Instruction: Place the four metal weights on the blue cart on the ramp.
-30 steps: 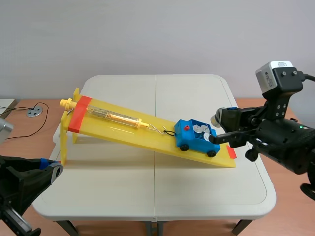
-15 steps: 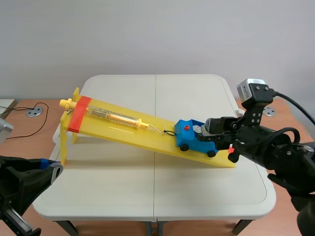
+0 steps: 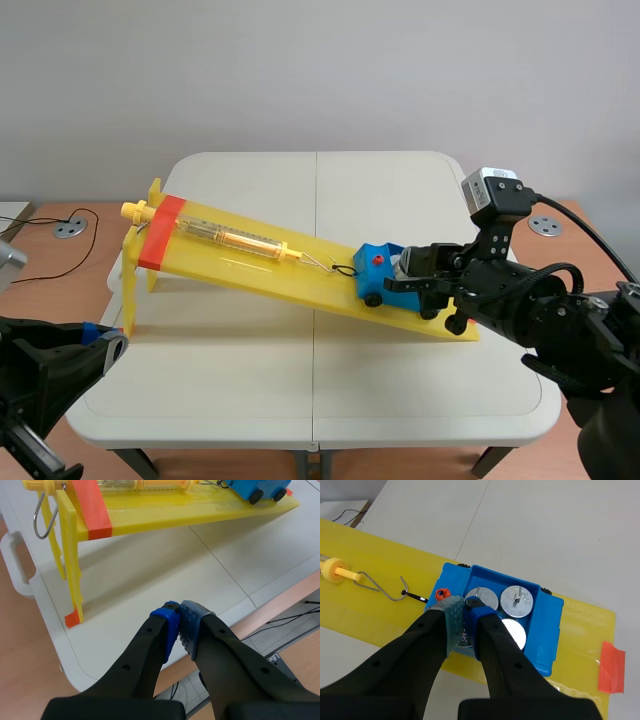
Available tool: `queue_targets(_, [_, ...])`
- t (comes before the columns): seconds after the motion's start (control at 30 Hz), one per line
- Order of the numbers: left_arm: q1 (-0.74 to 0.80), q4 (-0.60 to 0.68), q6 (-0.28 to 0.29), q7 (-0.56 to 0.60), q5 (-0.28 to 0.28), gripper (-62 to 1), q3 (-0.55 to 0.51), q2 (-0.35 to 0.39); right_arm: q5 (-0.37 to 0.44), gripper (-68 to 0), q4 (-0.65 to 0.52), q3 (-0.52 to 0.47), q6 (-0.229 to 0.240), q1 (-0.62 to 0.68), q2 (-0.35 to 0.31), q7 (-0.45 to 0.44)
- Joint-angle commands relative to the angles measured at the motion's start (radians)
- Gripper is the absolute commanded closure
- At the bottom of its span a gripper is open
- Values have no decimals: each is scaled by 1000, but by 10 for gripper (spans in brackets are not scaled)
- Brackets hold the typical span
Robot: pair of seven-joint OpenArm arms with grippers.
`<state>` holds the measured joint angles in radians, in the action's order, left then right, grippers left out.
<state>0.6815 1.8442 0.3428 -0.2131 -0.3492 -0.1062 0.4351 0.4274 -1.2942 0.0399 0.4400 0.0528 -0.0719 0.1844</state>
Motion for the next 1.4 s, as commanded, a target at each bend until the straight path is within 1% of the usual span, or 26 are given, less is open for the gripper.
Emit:
queue_targets(0.0, [-20, 71, 39, 92, -78, -27, -17, 0, 74, -6, -88, 2, 14, -100, 0, -150])
queue_targets(0.1, [-20, 71, 39, 92, -78, -27, -17, 0, 73, -6, -88, 2, -6, -101, 0, -154])
queue_targets(0.3, [-20, 71, 39, 92, -78, -27, -17, 0, 70, -6, -87, 2, -33, -105, 0, -166])
queue_targets(0.4, [-20, 71, 39, 92, -78, -27, -17, 0, 69, -6, -87, 2, -33, -109, 0, -168])
queue_targets(0.5, [-20, 71, 39, 92, -78, -27, -17, 0, 48, -6, -77, 2, -35, -117, 0, -171])
queue_targets(0.77, [-20, 71, 39, 92, -78, -27, -17, 0, 48, -7, -28, 2, -37, -123, 0, -192])
queue_targets(0.8, [-20, 71, 39, 92, -78, -27, -17, 0, 48, -11, -26, 2, -37, -123, 0, -192])
queue_targets(1.0, [-20, 71, 39, 92, -78, -27, -17, 0, 48, -91, -26, 2, -36, -123, 0, -216])
queue_targets(1.07, [-20, 71, 39, 92, -78, -27, -17, 0, 48, -112, -27, 2, -35, -124, 0, -230])
queue_targets(1.17, [-20, 71, 39, 92, -78, -27, -17, 0, 48, -144, -27, 0, -20, -133, -1, -238])
queue_targets(1.27, [-20, 71, 39, 92, -78, -27, -17, 0, 48, -145, -27, 0, -17, -145, -3, -244])
queue_targets(1.37, [-20, 71, 39, 92, -78, -27, -17, 0, 49, -147, -30, -3, 29, -154, -3, -244])
